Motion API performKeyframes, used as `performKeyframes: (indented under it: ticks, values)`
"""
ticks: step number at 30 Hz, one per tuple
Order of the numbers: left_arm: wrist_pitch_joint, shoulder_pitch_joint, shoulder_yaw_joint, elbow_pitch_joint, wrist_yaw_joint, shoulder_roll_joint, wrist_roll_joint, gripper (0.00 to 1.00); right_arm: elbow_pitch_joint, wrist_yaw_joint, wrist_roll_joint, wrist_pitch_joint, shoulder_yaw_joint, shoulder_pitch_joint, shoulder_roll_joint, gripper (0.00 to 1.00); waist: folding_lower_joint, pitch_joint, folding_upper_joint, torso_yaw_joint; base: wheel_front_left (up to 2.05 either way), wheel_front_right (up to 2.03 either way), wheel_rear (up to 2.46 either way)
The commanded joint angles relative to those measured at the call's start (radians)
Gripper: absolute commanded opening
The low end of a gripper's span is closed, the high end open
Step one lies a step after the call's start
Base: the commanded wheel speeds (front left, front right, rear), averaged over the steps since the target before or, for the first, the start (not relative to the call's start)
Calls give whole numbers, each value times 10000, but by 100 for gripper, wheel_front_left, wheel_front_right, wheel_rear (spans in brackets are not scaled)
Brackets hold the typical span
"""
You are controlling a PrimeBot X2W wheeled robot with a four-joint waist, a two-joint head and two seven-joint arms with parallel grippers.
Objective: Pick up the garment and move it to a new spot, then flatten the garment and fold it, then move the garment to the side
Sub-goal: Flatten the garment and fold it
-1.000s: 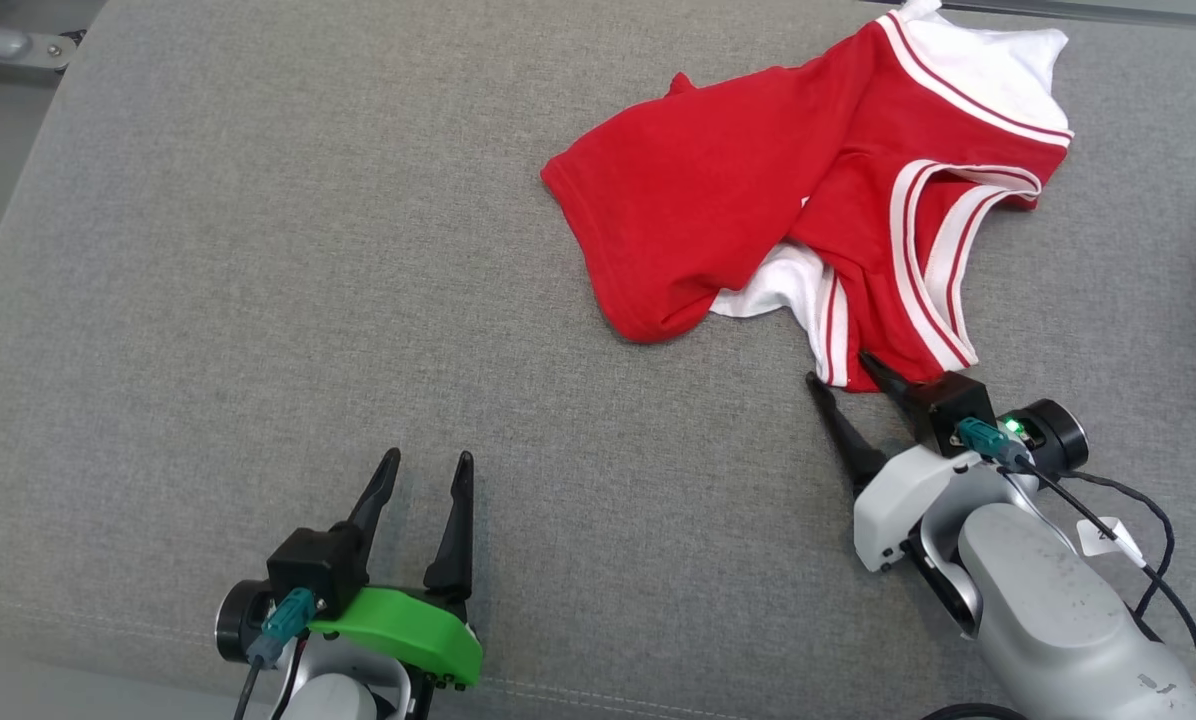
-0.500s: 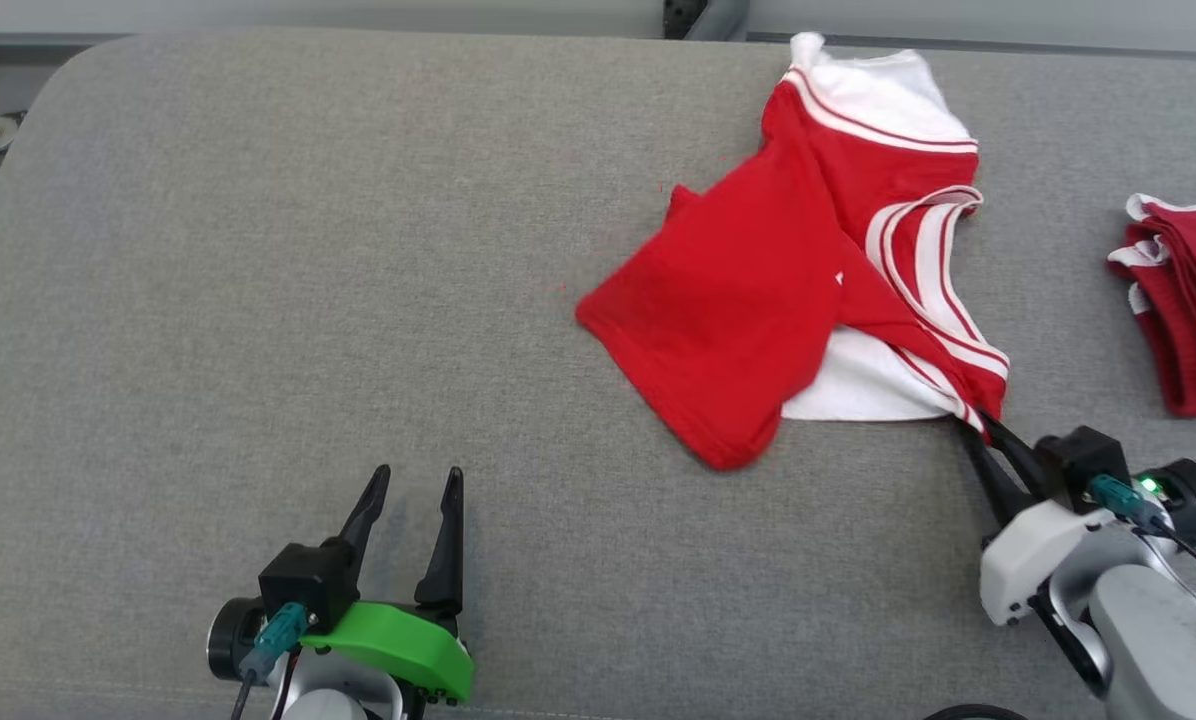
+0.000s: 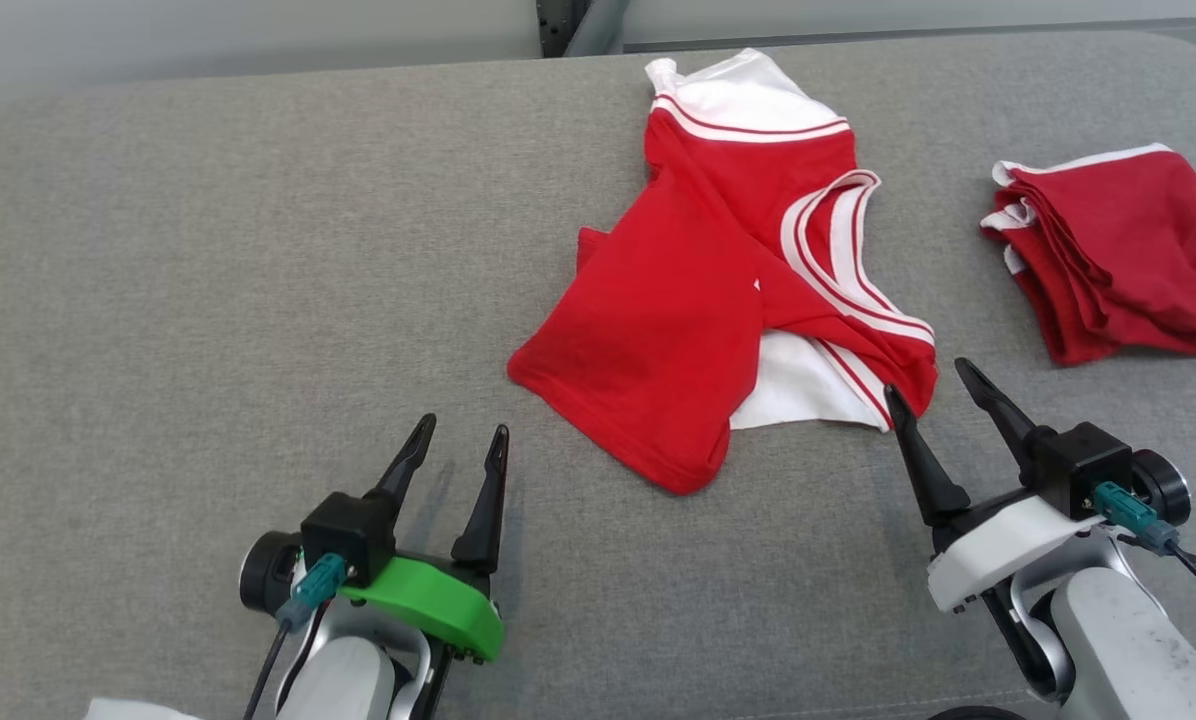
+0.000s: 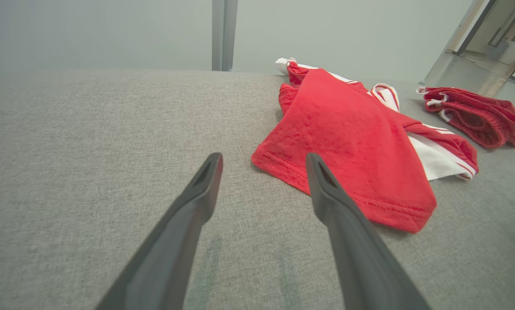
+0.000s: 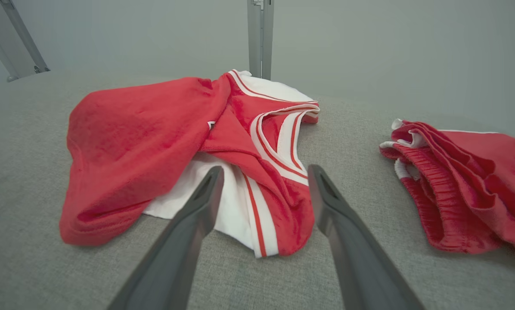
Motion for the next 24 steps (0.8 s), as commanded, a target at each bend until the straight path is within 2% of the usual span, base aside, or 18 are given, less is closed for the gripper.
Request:
performKeyframes:
  ticks: [1,5,10,21,22,23,24]
  values:
    - [2,-314,-22,133,-44,31,130,100,-128,-9,0,-2,-76,29,123,100,0,458,0,-601,0,0,0]
    - [1,-1252,203,1048,-37,37,206,100,-409,-9,-131,-3,-96,-167,615,100,0,972,0,-1361,0,0,0]
    - [1,-1917,644,1996,-128,38,517,100,-453,-9,-185,-3,-149,-254,922,100,0,1306,0,-1932,0,0,0]
    - [9,-2269,1232,2564,-269,50,976,100,-507,-7,-204,-3,-380,-286,1049,100,0,1547,0,-2126,0,0,0]
    - [10,-2248,1266,2561,-276,48,1013,80,-514,-7,-204,-3,-389,-318,1048,100,0,1564,0,-2105,0,0,0]
    - [10,-2229,1291,2549,-282,47,1054,27,-535,-7,-206,-3,-381,-353,1041,100,0,1587,0,-2079,0,0,0]
    - [10,-2229,1289,2473,-282,46,1095,0,-553,-7,-205,-3,-395,-371,1040,100,0,1606,0,-2052,0,0,0]
